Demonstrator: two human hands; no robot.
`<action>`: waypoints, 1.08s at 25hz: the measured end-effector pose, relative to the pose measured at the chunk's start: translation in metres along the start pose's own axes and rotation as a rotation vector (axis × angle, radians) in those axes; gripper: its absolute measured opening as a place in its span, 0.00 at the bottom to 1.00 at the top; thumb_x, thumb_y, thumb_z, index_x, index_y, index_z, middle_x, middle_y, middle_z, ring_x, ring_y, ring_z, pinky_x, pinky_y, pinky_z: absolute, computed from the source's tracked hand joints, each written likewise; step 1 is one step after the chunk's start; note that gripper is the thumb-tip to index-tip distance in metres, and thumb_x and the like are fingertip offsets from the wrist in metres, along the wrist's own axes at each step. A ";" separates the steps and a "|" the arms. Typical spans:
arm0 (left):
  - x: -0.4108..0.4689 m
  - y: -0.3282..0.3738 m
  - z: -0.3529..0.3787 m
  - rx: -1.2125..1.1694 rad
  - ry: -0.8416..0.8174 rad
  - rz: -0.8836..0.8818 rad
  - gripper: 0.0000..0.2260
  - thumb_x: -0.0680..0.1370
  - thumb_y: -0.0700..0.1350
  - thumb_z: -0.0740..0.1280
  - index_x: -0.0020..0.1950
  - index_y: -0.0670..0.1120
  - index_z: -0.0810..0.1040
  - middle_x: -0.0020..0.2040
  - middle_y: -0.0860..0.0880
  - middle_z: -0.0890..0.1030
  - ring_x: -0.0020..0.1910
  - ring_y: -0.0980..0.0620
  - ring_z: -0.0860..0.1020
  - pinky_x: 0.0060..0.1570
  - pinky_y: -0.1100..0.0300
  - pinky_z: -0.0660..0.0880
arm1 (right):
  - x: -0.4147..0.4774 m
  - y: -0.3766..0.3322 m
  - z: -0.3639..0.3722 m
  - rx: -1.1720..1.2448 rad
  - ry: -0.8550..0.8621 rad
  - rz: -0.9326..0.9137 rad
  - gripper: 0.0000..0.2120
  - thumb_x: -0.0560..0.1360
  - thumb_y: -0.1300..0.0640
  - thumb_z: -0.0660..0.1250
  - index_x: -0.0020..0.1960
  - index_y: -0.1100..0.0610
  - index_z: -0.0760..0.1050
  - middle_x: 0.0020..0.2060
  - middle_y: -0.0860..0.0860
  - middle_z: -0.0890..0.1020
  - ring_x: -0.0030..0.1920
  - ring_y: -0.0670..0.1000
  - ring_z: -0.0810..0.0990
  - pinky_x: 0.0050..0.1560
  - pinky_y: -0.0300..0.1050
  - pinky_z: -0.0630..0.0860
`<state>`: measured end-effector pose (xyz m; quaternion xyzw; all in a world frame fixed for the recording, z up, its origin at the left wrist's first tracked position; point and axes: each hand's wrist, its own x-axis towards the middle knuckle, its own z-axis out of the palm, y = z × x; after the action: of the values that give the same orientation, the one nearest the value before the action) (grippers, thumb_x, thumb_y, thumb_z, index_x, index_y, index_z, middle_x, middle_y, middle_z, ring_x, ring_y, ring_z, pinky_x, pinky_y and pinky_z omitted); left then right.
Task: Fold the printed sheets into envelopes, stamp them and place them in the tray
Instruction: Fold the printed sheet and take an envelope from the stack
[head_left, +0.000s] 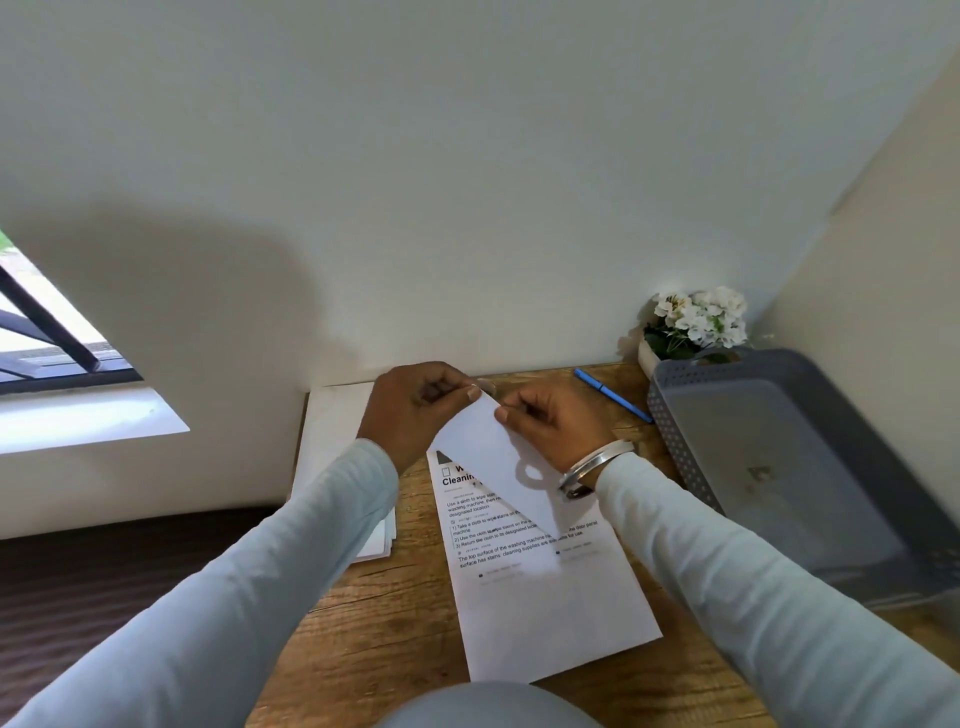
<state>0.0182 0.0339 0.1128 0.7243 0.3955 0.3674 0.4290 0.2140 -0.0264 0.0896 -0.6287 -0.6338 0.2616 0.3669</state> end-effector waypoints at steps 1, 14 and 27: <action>-0.001 -0.003 -0.003 -0.035 0.030 -0.044 0.01 0.75 0.43 0.75 0.44 0.46 0.86 0.39 0.57 0.86 0.39 0.60 0.82 0.40 0.68 0.76 | -0.004 0.005 0.000 -0.008 -0.011 0.014 0.10 0.78 0.52 0.69 0.38 0.44 0.79 0.34 0.43 0.83 0.35 0.41 0.78 0.39 0.39 0.74; -0.022 -0.046 -0.028 -0.178 0.184 -0.272 0.03 0.77 0.46 0.73 0.44 0.49 0.85 0.42 0.53 0.85 0.44 0.51 0.81 0.44 0.58 0.77 | -0.036 0.048 -0.012 -0.216 -0.232 0.169 0.03 0.77 0.49 0.71 0.48 0.47 0.79 0.41 0.43 0.83 0.42 0.43 0.81 0.43 0.44 0.77; -0.033 -0.042 -0.015 -0.023 -0.074 -0.372 0.13 0.75 0.47 0.75 0.58 0.48 0.81 0.52 0.53 0.85 0.45 0.51 0.85 0.45 0.54 0.84 | -0.013 0.008 0.011 0.174 -0.123 0.141 0.05 0.76 0.62 0.72 0.51 0.58 0.83 0.45 0.49 0.87 0.44 0.46 0.85 0.45 0.39 0.81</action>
<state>-0.0194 0.0227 0.0736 0.6467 0.5024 0.2591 0.5120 0.2096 -0.0372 0.0746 -0.6204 -0.5840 0.3788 0.3613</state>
